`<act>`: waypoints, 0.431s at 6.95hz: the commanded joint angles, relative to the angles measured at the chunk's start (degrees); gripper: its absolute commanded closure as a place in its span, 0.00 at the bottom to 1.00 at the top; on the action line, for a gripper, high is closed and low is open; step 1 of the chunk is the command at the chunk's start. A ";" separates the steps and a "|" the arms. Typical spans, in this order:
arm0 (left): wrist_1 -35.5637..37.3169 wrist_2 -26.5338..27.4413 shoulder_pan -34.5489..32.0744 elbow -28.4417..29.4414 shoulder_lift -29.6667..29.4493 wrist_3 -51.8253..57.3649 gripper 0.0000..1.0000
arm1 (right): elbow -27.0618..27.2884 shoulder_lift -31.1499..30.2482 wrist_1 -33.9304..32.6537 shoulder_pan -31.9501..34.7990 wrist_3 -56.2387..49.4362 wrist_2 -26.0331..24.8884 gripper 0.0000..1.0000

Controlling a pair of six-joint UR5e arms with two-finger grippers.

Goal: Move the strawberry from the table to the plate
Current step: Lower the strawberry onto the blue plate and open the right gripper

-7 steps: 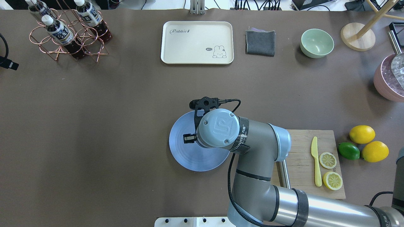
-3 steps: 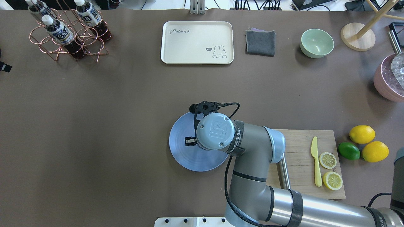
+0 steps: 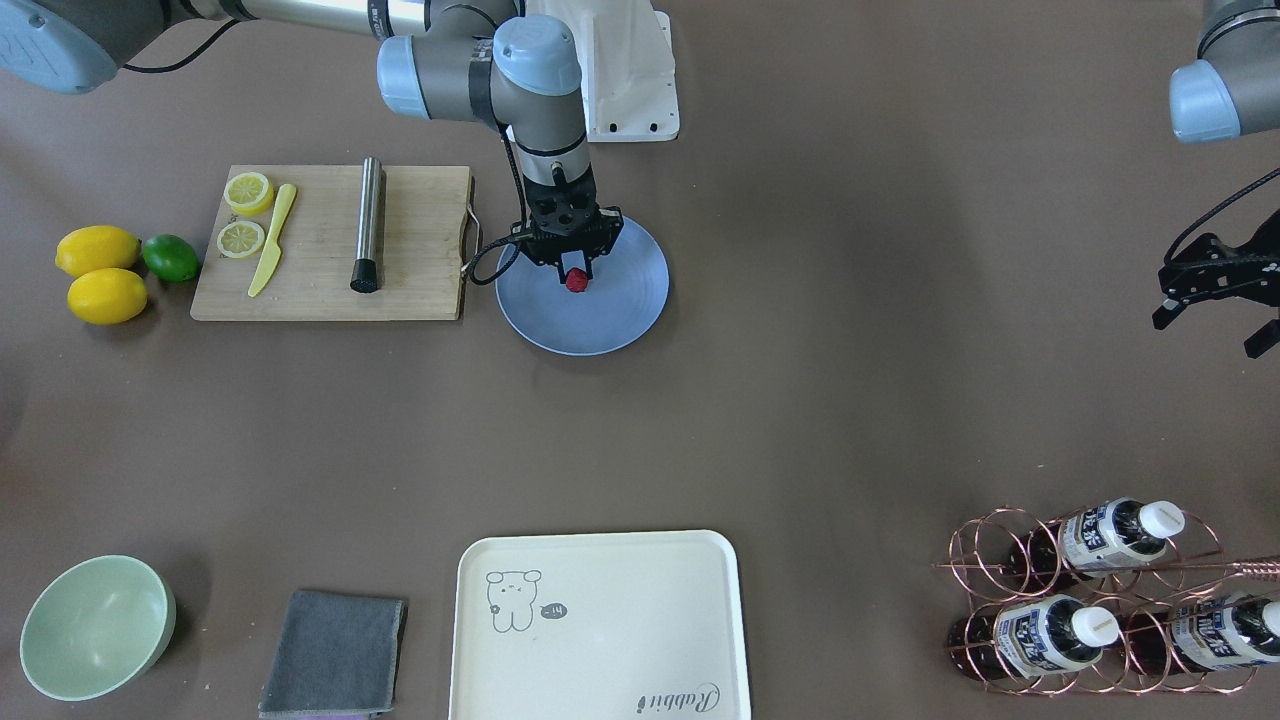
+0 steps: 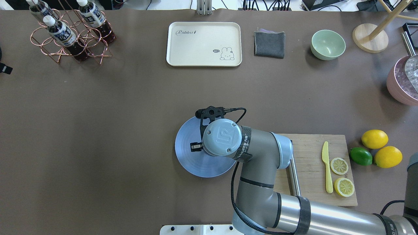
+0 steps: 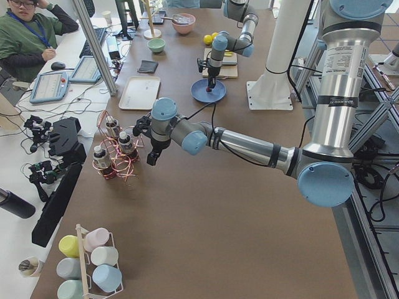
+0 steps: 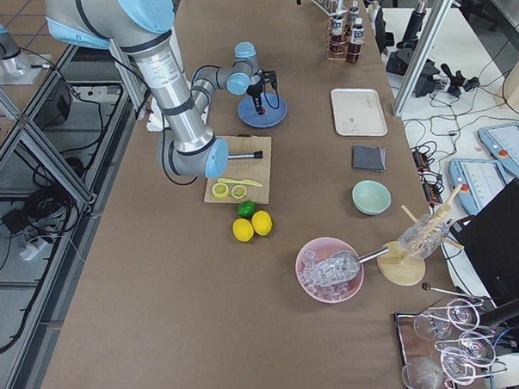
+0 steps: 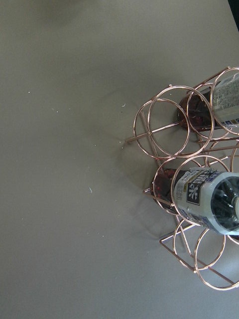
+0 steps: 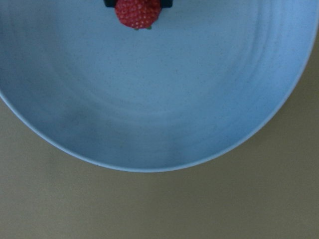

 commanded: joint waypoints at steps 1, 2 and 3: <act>0.00 0.00 0.04 0.25 -0.09 0.00 0.02 | 0.13 0.08 0.71 0.11 0.27 -0.06 0.01; 0.00 0.18 0.04 0.25 -0.18 0.00 0.02 | 0.39 0.08 0.71 0.29 0.27 0.03 0.00; 0.00 0.09 0.04 0.60 -0.18 0.00 0.02 | 0.66 0.08 0.63 0.73 0.27 0.12 0.00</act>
